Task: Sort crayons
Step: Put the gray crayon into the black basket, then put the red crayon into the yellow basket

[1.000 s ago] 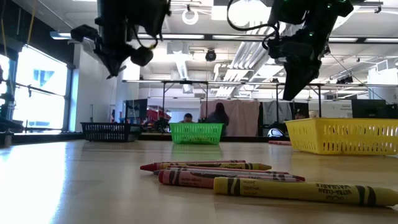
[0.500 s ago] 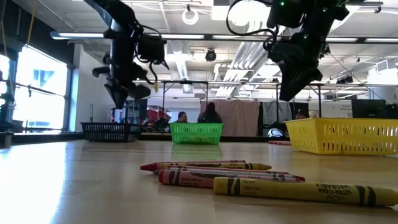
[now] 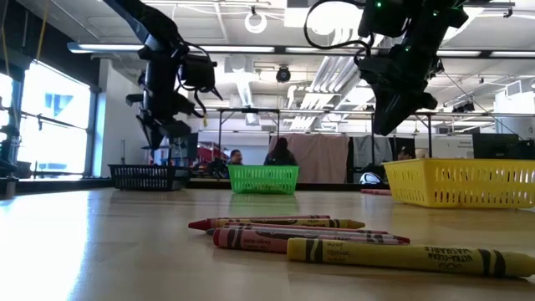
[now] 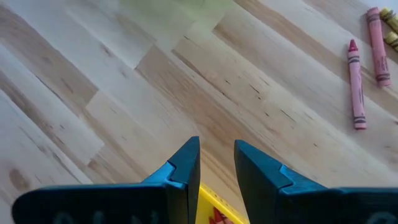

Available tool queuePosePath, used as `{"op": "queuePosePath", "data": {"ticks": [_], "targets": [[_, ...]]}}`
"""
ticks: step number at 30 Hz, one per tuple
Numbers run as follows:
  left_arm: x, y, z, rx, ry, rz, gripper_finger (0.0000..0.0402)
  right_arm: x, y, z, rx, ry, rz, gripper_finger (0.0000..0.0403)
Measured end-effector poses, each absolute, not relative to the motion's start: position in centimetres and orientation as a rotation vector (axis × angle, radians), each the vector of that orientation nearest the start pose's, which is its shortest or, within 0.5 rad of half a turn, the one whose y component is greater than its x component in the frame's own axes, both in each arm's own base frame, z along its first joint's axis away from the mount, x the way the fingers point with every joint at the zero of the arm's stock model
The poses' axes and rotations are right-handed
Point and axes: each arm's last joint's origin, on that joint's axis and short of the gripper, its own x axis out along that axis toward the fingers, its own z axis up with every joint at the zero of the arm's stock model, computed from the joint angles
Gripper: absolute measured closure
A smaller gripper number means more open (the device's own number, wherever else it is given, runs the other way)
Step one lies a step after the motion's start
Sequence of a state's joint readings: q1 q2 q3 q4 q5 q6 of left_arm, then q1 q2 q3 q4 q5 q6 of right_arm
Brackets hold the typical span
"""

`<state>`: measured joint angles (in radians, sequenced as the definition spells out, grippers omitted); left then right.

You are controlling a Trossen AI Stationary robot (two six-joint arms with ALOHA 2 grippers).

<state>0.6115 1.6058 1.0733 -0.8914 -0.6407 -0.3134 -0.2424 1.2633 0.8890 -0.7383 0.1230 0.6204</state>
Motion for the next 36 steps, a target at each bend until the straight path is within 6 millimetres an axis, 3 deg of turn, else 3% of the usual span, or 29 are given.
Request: {"op": "queuePosePath", "data": {"ticks": [12, 18, 24, 30, 36], "targets": [[22.3, 17.7, 20.4, -0.154, 1.405, 1.11, 0.032, 22.5, -5.9, 23.6, 0.683, 0.951, -0.703, 0.0318], [22.9, 16.4, 21.6, -0.242, 1.292, 1.067, 0.0322, 21.7, -7.2, 25.3, 0.705, 0.954, -0.73, 0.0318], [24.6, 13.3, 25.8, -0.273, 0.944, 0.901, 0.0328, 20.4, -10.4, 26.4, 0.708, 0.936, -0.797, 0.0318], [25.0, 9.6, 31.6, -0.271, 0.513, 0.753, 0.033, 18.8, -13.2, 24.5, 0.848, 0.987, -0.856, 0.0318], [23.9, 6.7, 35.7, -0.277, 0.237, 0.642, 0.033, 19.4, -14.4, 23.1, 0.746, 1.035, -0.923, 0.0313]]}}
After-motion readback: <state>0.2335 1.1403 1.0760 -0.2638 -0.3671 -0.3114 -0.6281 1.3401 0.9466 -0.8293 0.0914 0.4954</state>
